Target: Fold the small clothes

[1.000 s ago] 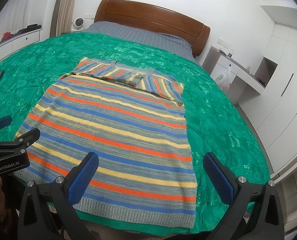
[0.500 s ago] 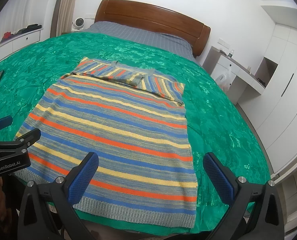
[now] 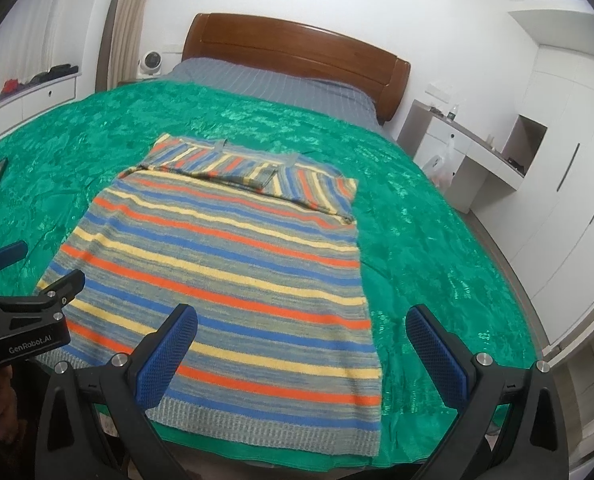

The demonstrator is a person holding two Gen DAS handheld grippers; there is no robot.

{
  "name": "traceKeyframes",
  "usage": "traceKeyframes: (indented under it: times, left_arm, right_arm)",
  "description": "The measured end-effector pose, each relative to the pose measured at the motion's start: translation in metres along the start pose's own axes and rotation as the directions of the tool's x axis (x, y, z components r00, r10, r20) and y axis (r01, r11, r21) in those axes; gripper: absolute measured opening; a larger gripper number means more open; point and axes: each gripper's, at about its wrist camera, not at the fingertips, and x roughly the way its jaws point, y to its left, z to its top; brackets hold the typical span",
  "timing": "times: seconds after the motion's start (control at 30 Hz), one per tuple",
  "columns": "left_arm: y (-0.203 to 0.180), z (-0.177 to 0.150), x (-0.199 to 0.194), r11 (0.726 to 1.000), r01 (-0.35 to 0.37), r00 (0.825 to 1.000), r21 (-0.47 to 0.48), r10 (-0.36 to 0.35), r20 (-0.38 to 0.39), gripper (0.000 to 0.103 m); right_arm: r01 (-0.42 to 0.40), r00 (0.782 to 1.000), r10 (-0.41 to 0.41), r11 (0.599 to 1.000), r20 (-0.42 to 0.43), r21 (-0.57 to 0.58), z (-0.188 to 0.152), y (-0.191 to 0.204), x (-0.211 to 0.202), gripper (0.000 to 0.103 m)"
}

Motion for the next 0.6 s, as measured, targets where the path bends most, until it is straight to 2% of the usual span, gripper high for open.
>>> traceKeyframes:
  times: [0.2, 0.33, 0.43, 0.53, 0.6]
  left_arm:
    - [-0.009, 0.002, -0.016, 0.999, -0.01, 1.0, 0.036, 0.009, 0.03, 0.099]
    - [-0.01, 0.002, -0.025, 0.999, -0.012, 1.0, 0.049, 0.01, 0.029, 0.099]
    - [0.0, 0.005, -0.029, 0.997, -0.039, 0.999, 0.061, 0.038, 0.02, 0.099]
    - [0.029, 0.008, -0.027, 0.999, -0.053, 0.998, 0.001, 0.053, -0.026, 0.099]
    - [0.06, 0.008, -0.022, 0.995, -0.039, 0.995, -0.088, 0.031, -0.098, 0.099]
  right_arm:
    - [0.019, 1.0, -0.02, 0.999, 0.022, 0.046, -0.004, -0.018, -0.013, 0.102]
    - [0.026, 0.999, -0.029, 0.997, 0.037, 0.067, -0.006, -0.029, -0.021, 0.103]
    - [0.032, 0.998, -0.037, 0.996, 0.056, 0.085, -0.002, -0.041, -0.021, 0.102]
    - [0.027, 0.995, -0.04, 0.992, 0.096, 0.125, 0.006, -0.069, -0.017, 0.103]
    - [0.04, 0.992, -0.058, 0.986, 0.11, 0.163, 0.009, -0.094, -0.012, 0.103]
